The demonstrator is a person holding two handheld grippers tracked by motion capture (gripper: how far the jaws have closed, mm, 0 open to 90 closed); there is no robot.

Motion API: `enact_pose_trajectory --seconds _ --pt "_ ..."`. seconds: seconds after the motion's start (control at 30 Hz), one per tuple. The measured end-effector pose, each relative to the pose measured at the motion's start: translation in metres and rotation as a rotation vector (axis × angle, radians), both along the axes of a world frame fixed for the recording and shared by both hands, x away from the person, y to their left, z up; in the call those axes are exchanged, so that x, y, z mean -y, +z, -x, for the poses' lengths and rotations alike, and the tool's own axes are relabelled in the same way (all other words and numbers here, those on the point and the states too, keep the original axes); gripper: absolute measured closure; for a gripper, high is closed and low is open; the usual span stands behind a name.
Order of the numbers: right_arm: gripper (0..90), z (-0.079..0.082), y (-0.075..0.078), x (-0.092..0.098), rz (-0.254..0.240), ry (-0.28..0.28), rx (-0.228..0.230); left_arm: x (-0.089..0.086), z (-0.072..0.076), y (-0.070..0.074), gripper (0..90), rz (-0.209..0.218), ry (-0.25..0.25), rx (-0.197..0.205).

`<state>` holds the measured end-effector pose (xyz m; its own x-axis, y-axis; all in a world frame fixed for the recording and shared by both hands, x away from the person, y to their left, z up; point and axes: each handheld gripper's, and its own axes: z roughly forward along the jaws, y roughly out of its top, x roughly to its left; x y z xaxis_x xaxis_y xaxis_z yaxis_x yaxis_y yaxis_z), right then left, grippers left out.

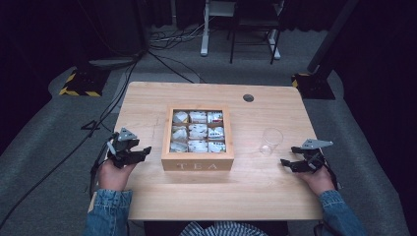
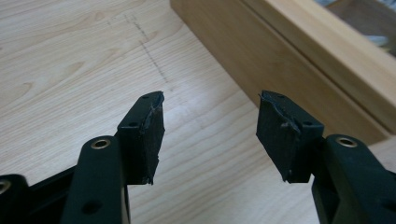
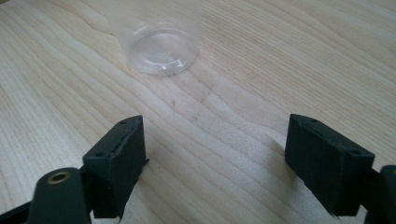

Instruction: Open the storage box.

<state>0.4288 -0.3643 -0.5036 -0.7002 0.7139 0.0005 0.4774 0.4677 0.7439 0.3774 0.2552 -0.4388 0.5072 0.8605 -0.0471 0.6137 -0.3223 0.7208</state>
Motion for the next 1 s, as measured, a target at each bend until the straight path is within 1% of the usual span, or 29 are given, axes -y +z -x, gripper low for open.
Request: enact_pose_trajectory --seconds 0.03,0.07,0.1,0.13,0.2,0.27,0.33,0.37,0.4,0.43,0.47,0.5,0.57,0.7,0.73,0.83,0.97,1.0 --pt "20.8 0.000 0.000 0.000 0.000 0.000 0.000 0.003 0.003 0.001 41.9 0.014 -0.005 0.002" --pt "20.8 0.000 0.000 0.000 0.000 0.000 0.000 0.003 0.003 0.001 41.7 0.014 -0.005 0.002" --pt "20.8 0.000 0.000 0.000 0.000 0.000 0.000 0.010 0.010 0.003 40.9 0.019 -0.016 0.009" --pt "20.8 0.000 0.000 0.000 0.000 0.000 0.000 0.013 0.014 0.004 40.6 0.009 -0.024 0.022" --pt "20.8 0.000 0.000 0.000 0.000 0.000 0.000 0.019 0.023 0.006 40.6 -0.005 -0.042 0.035" --pt "20.8 0.000 0.000 0.000 0.000 0.000 0.000 0.021 0.031 0.006 40.6 0.004 -0.060 0.053" --pt "20.8 0.000 0.000 0.000 0.000 0.000 0.000 0.024 0.038 0.005 40.3 0.025 -0.074 0.061" --pt "20.8 0.000 0.000 0.000 0.000 0.000 0.000 0.025 0.039 0.005 40.2 0.022 -0.088 0.067" --pt "20.8 0.000 0.000 0.000 0.000 0.000 0.000 0.027 0.042 0.004 39.9 0.030 -0.091 0.067" --pt "20.8 0.000 0.000 0.000 0.000 0.000 0.000 0.027 0.042 0.004 39.7 0.030 -0.091 0.067" --pt "20.8 0.000 0.000 0.000 0.000 -0.002 -0.001 0.031 0.044 0.002 39.6 0.040 -0.104 0.078" --pt "20.8 0.000 0.000 0.000 0.000 -0.003 -0.001 0.032 0.043 0.002 39.5 0.041 -0.111 0.080" --pt "20.8 0.000 0.000 0.000 0.000 -0.005 -0.002 0.034 0.042 0.000 38.3 0.059 -0.123 0.071" --pt "20.8 0.000 0.000 0.000 0.000 -0.006 -0.002 0.038 0.042 -0.003 37.3 0.075 -0.153 0.073" --pt "20.8 0.000 0.000 0.000 -0.001 -0.005 -0.002 0.039 0.041 -0.004 37.1 0.081 -0.155 0.075" --pt "20.8 0.000 0.000 0.000 -0.001 -0.005 -0.002 0.043 0.039 -0.008 35.7 0.091 -0.163 0.066" --pt "20.8 0.000 0.000 0.000 -0.001 -0.005 -0.002 0.048 0.036 -0.014 34.8 0.056 -0.160 0.052" --pt "20.8 0.000 0.000 0.000 0.000 -0.006 -0.002 0.049 0.035 -0.015 34.8 0.046 -0.156 0.054"
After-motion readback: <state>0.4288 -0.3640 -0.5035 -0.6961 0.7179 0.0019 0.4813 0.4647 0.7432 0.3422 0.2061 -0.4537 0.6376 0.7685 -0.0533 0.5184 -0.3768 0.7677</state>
